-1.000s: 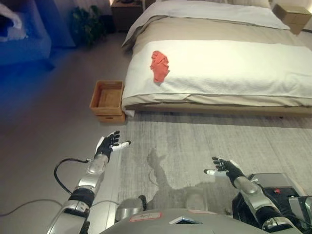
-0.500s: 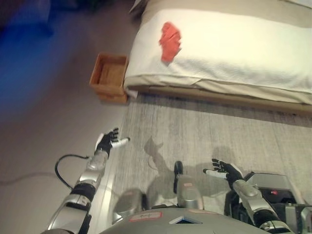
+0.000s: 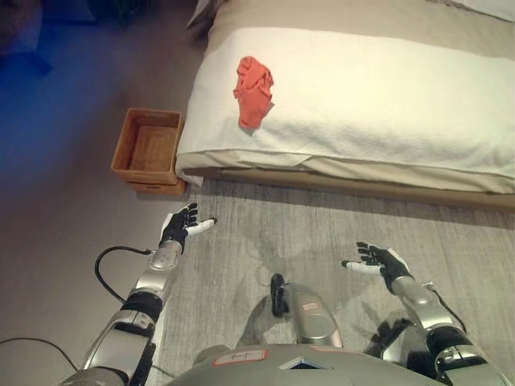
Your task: Put the clothes on the bed into the basket.
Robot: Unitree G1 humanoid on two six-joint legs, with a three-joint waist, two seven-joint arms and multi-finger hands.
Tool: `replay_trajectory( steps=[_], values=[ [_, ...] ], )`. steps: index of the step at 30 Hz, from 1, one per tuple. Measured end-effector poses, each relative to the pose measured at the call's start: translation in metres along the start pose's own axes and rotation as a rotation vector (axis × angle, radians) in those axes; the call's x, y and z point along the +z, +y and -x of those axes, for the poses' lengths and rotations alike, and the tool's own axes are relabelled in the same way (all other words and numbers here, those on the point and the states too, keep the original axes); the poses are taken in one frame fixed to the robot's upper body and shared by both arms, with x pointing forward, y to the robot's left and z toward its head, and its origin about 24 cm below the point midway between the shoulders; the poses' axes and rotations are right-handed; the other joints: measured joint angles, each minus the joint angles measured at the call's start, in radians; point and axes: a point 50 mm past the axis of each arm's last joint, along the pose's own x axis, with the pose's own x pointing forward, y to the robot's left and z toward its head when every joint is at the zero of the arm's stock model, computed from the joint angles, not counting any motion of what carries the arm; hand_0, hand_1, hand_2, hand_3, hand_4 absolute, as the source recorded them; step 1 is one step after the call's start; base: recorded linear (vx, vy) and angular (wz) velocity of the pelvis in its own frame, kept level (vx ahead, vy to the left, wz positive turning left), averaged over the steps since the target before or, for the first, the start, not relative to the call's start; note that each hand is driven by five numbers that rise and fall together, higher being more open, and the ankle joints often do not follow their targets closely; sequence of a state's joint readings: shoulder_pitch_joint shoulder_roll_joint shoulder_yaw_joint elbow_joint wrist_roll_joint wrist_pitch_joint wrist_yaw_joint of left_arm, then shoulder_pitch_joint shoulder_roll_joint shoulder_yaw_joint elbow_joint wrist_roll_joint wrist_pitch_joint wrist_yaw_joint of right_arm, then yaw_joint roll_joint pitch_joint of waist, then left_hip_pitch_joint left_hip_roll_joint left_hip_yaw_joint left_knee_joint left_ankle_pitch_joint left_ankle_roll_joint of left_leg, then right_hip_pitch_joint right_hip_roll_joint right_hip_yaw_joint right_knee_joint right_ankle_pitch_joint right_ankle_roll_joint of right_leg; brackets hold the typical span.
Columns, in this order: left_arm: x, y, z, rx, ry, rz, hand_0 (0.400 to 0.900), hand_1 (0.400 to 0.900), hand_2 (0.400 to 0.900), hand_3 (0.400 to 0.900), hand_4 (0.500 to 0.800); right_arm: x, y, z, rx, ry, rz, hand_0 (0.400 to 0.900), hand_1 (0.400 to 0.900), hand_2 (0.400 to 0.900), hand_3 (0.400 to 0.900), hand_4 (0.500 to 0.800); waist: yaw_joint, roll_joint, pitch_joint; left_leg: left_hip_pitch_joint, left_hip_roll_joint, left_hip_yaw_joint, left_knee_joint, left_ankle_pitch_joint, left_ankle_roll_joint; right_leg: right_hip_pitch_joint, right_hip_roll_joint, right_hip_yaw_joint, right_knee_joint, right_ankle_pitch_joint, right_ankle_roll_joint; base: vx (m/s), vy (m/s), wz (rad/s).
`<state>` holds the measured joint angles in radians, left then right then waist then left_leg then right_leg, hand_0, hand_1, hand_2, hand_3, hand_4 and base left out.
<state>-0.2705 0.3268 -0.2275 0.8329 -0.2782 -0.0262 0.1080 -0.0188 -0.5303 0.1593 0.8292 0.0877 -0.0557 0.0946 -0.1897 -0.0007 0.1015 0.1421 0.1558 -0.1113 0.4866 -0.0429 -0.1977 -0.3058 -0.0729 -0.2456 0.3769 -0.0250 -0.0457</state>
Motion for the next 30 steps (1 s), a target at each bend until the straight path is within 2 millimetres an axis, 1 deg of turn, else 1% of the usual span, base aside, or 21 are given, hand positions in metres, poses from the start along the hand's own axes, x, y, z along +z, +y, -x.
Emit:
replay_trajectory(
  steps=[1,2,3,4,7,9,10,11,12,13,14,15,16,17,19,21,23,25,27,28,30],
  values=[
    [0.000,0.000,0.000,0.000,0.002,0.003,0.900,0.900,0.900,0.900,0.800,0.000,-0.001,0.000,-0.005,0.001,0.004,0.900,0.900,0.900,0.900,0.800,0.012,-0.010,0.004,0.006,-0.003,0.011,0.045,0.061,0.011,0.029,0.002,0.021,-0.010,-0.001,-0.003,0.35,-0.222,-0.40],
    [0.000,-0.001,-0.001,-0.001,0.003,0.004,0.900,0.900,0.900,0.900,0.800,0.003,-0.002,-0.001,-0.010,-0.008,0.005,0.900,0.900,0.900,0.900,0.800,0.015,-0.031,0.006,-0.031,-0.015,0.025,0.112,0.146,0.010,0.079,-0.001,0.048,-0.047,-0.028,-0.044,0.35,-0.126,-0.49],
    [0.006,-0.001,-0.003,-0.005,-0.010,0.003,0.900,0.900,0.900,0.900,0.800,0.001,-0.001,-0.001,-0.013,-0.001,0.006,0.900,0.900,0.900,0.900,0.800,0.031,-0.061,0.021,-0.064,-0.015,0.077,0.181,0.112,0.033,0.130,-0.002,0.102,-0.104,-0.062,-0.051,0.36,-0.051,-0.62],
    [0.013,-0.002,-0.005,-0.009,-0.035,0.000,0.900,0.900,0.900,0.900,0.800,0.002,-0.001,-0.002,-0.021,0.001,0.003,0.900,0.900,0.900,0.900,0.800,0.064,-0.077,0.039,-0.094,-0.011,0.139,0.175,0.072,0.056,0.165,-0.006,0.113,-0.140,-0.036,-0.054,0.37,0.021,-0.70],
    [0.016,0.004,-0.006,0.005,-0.043,-0.018,0.900,0.900,0.900,0.900,0.800,-0.002,0.007,-0.002,-0.004,0.016,-0.011,0.900,0.900,0.900,0.900,0.800,0.143,-0.132,0.079,-0.194,-0.007,0.189,-0.044,0.006,0.065,0.277,-0.004,0.200,-0.281,0.015,-0.050,0.34,0.096,-0.49],
    [0.011,0.010,-0.004,0.018,-0.026,-0.029,0.900,0.900,0.900,0.900,0.800,-0.001,0.009,-0.003,-0.003,0.010,-0.011,0.900,0.900,0.900,0.900,0.800,0.164,-0.102,0.091,-0.274,0.049,0.156,-0.197,0.038,0.041,0.313,0.030,0.200,-0.301,-0.023,-0.057,0.45,0.100,-0.55],
    [0.010,0.009,-0.004,0.018,-0.022,-0.025,0.900,0.900,0.900,0.900,0.800,-0.006,0.008,-0.001,-0.001,0.021,-0.004,0.900,0.900,0.900,0.900,0.800,0.171,-0.083,0.095,-0.273,0.063,0.125,-0.328,0.070,0.042,0.320,0.051,0.197,-0.307,-0.014,-0.050,0.29,0.015,-0.46],
    [0.005,0.011,-0.003,0.028,-0.008,-0.024,0.900,0.900,0.900,0.900,0.800,-0.006,0.010,-0.002,0.006,0.026,0.005,0.900,0.900,0.900,0.900,0.800,0.187,-0.066,0.101,-0.319,0.074,0.103,-0.343,0.098,0.034,0.338,0.061,0.217,-0.304,-0.045,-0.057,0.42,0.025,-0.75],
    [0.001,0.011,-0.002,0.025,0.004,-0.025,0.900,0.900,0.900,0.900,0.800,-0.012,0.010,0.001,0.009,0.038,0.009,0.900,0.900,0.900,0.900,0.800,0.191,-0.046,0.093,-0.298,0.052,0.067,-0.405,0.110,0.041,0.340,0.063,0.236,-0.303,-0.038,-0.050,0.29,0.011,-0.60],
    [-0.005,0.010,0.001,0.024,0.020,-0.019,0.900,0.900,0.900,0.900,0.800,-0.018,0.008,0.003,0.008,0.057,0.016,0.900,0.900,0.900,0.900,0.800,0.196,-0.024,0.096,-0.292,0.038,0.054,-0.429,0.100,0.064,0.339,0.069,0.276,-0.296,-0.055,-0.010,0.38,0.035,-0.82],
    [-0.015,0.007,0.004,0.022,0.044,0.003,0.900,0.900,0.900,0.900,0.800,-0.023,0.001,0.007,-0.001,0.071,0.034,0.900,0.900,0.900,0.900,0.800,0.198,0.029,0.084,-0.266,0.034,0.029,-0.472,0.014,0.087,0.342,0.098,0.315,-0.291,-0.066,0.021,0.34,0.054,-0.75],
    [-0.022,0.013,0.007,0.045,0.059,0.025,0.900,0.900,0.900,0.900,0.800,-0.021,0.003,0.005,0.002,0.070,0.029,0.900,0.900,0.900,0.900,0.800,0.209,0.034,0.096,-0.243,0.039,0.036,-0.476,0.049,0.053,0.325,0.109,0.353,-0.215,-0.091,0.060,0.39,0.115,-0.98],
    [-0.028,0.020,0.011,0.070,0.072,0.039,0.900,0.900,0.900,0.900,0.800,-0.023,0.008,0.007,0.030,0.069,0.031,0.900,0.900,0.900,0.900,0.800,0.206,0.023,0.099,-0.223,0.030,0.067,-0.489,0.051,0.056,0.288,0.115,0.374,-0.113,-0.121,0.087,0.29,0.095,-0.79],
    [-0.034,0.027,0.014,0.085,0.087,0.031,0.900,0.900,0.900,0.900,0.800,-0.026,0.012,0.008,0.052,0.077,0.039,0.900,0.900,0.900,0.900,0.800,0.206,0.005,0.105,-0.192,0.014,0.092,-0.496,0.068,0.060,0.295,0.108,0.371,-0.073,-0.143,0.101,0.31,0.125,-0.85],
    [-0.042,0.036,0.019,0.110,0.110,0.028,0.900,0.900,0.900,0.900,0.800,-0.026,0.014,0.008,0.063,0.079,0.041,0.900,0.900,0.900,0.900,0.800,0.229,-0.015,0.113,-0.164,-0.015,0.134,-0.468,0.143,0.083,0.340,0.080,0.407,-0.112,-0.183,0.080,0.38,0.208,-0.82],
    [-0.041,0.040,0.019,0.124,0.104,0.045,0.900,0.900,0.900,0.900,0.800,-0.021,0.019,0.005,0.079,0.069,0.039,0.900,0.900,0.900,0.900,0.800,0.238,-0.039,0.127,-0.250,-0.035,0.111,-0.299,0.088,0.085,0.410,0.044,0.449,-0.216,-0.172,0.030,0.24,0.174,-0.59],
    [-0.041,0.040,0.019,0.120,0.099,0.046,0.900,0.900,0.900,0.900,0.800,-0.019,0.019,0.004,0.079,0.062,0.041,0.900,0.900,0.900,0.900,0.800,0.250,-0.024,0.119,-0.272,-0.018,0.092,-0.373,0.096,0.095,0.450,0.032,0.463,-0.262,-0.146,0.045,0.29,0.303,-0.66],
    [-0.041,0.037,0.020,0.112,0.093,0.050,0.900,0.900,0.900,0.900,0.800,-0.018,0.018,0.004,0.072,0.059,0.032,0.900,0.900,0.900,0.900,0.800,0.254,0.008,0.092,-0.302,0.007,0.063,-0.408,0.104,0.094,0.456,0.030,0.486,-0.272,-0.198,0.038,0.19,0.245,-0.45],
    [-0.041,0.040,0.021,0.122,0.094,0.046,0.900,0.900,0.900,0.900,0.800,-0.013,0.023,0.003,0.089,0.037,0.036,0.900,0.900,0.900,0.900,0.800,0.274,-0.006,0.056,-0.316,-0.027,0.130,-0.366,0.122,0.088,0.441,-0.029,0.534,-0.269,-0.222,0.084,0.18,0.166,-0.58],
    [-0.038,0.044,0.021,0.135,0.080,0.040,0.900,0.900,0.900,0.900,0.800,-0.008,0.029,0.002,0.105,0.018,0.039,0.900,0.900,0.900,0.900,0.800,0.274,-0.030,0.043,-0.313,-0.054,0.163,-0.386,0.120,0.103,0.429,-0.070,0.541,-0.257,-0.210,0.132,0.28,0.202,-0.63],
    [-0.028,0.051,0.021,0.149,0.041,0.029,0.900,0.900,0.900,0.900,0.800,0.002,0.041,-0.002,0.136,-0.012,0.046,0.900,0.900,0.900,0.900,0.800,0.280,-0.067,0.026,-0.288,-0.092,0.230,-0.417,0.152,0.159,0.403,-0.131,0.524,-0.226,-0.169,0.192,0.28,0.227,-0.34]
  ],
)
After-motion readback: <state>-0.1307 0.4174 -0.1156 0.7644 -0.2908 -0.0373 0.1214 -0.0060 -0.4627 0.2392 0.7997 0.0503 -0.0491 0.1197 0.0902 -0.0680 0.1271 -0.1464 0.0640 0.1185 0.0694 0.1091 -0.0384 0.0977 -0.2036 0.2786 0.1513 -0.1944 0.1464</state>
